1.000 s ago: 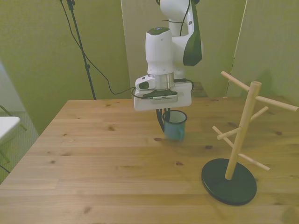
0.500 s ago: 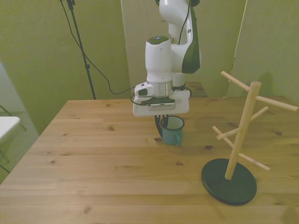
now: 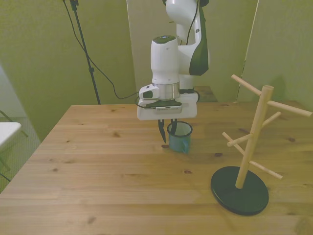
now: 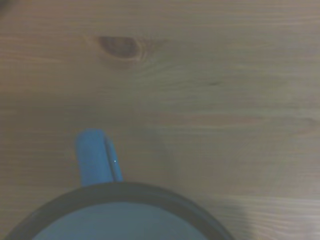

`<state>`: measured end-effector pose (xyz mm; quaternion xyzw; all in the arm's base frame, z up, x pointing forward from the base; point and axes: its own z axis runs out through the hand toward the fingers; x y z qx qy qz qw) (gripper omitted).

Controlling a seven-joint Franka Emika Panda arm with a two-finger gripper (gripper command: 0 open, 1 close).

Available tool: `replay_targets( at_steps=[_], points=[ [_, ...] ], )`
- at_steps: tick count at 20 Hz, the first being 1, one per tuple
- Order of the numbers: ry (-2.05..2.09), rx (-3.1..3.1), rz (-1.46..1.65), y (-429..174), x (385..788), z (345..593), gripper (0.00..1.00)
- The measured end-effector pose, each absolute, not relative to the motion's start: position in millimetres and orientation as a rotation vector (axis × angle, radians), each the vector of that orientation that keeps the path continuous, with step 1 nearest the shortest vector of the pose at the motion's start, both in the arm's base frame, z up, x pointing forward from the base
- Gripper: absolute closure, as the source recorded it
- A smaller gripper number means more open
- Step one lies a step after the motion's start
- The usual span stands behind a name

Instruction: Unload the mug

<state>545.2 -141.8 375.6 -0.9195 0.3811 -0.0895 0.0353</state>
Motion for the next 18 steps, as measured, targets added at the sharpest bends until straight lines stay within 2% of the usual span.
replay_targets(
  at_steps=[4, 12, 15, 18],
  points=[
    [1.162, -2.816, -0.31, -141, 547, 401, 0.0],
    [1.056, -2.809, -0.374, -107, 537, 486, 0.0],
    [0.979, -2.828, -0.369, -78, 536, 504, 0.0],
    [0.923, -2.845, -0.355, -51, 538, 508, 0.0]
  ],
)
